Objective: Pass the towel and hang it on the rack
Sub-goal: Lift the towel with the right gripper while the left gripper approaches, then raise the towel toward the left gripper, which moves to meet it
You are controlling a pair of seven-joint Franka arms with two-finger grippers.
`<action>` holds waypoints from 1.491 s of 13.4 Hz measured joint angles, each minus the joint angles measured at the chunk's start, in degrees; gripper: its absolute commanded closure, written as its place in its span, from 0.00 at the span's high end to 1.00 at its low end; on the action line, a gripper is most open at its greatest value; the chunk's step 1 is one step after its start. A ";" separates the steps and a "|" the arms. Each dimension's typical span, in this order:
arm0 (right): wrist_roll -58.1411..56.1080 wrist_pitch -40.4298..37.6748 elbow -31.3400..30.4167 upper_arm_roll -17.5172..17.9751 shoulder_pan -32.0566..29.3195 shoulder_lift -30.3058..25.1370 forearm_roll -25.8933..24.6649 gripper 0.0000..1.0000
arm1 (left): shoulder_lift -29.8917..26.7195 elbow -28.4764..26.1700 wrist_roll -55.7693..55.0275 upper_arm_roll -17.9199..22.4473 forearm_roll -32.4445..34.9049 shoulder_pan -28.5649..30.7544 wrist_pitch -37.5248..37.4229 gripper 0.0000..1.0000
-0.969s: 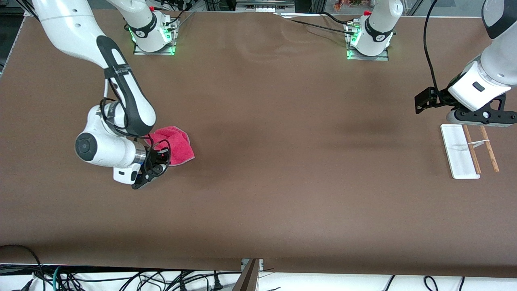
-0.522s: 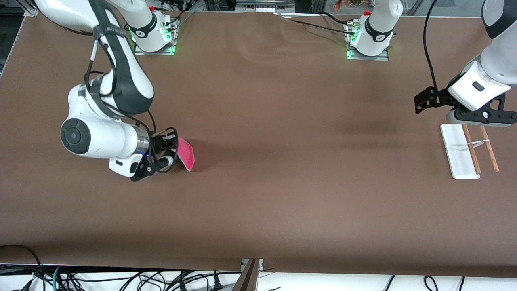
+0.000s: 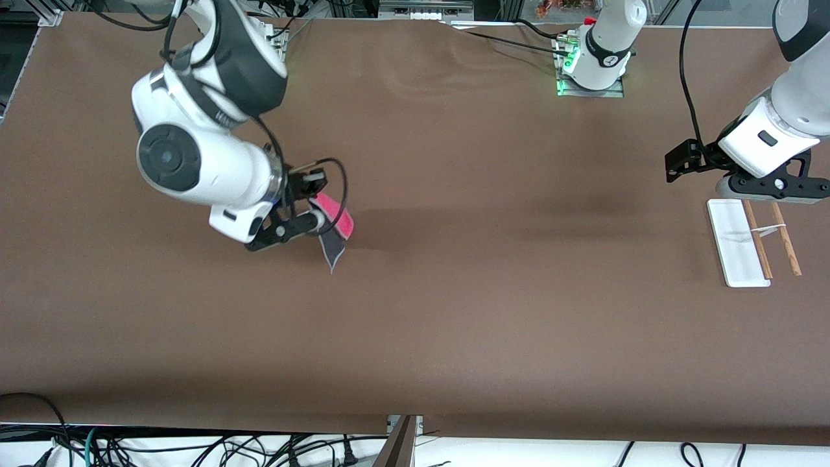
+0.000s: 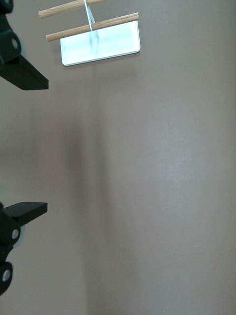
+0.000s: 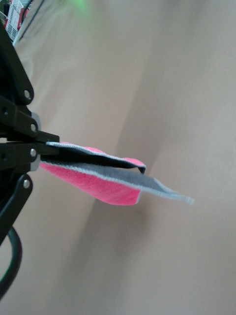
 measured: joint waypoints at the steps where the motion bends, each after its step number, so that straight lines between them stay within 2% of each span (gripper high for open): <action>1: 1.17 -0.90 1.62 0.04 2.31 -0.06 -0.02 0.00 | 0.00 0.01 0.00 0.00 0.00 0.00 0.00 1.00; 5: 2.93 -1.56 6.86 0.03 10.37 -0.44 -0.30 0.00 | 0.00 0.02 0.00 0.00 0.00 0.00 0.00 1.00; 10: 0.58 -1.46 10.95 0.51 14.80 -1.26 -0.30 0.00 | 1.28 -0.02 0.00 0.09 -1.25 0.09 -0.08 1.00; 14: -0.27 4.58 12.76 1.56 20.31 -1.77 -0.30 0.00 | 5.72 0.02 9.40 0.76 -9.62 1.29 0.02 1.00; 17: -0.28 8.62 13.91 1.84 23.08 -2.05 -0.30 0.00 | 7.03 0.02 16.36 0.88 -20.82 2.00 -0.71 1.00; 20: -0.29 9.15 14.91 1.85 24.02 -3.42 -0.30 0.00 | 7.96 -0.10 25.25 0.89 -32.21 2.77 -2.49 1.00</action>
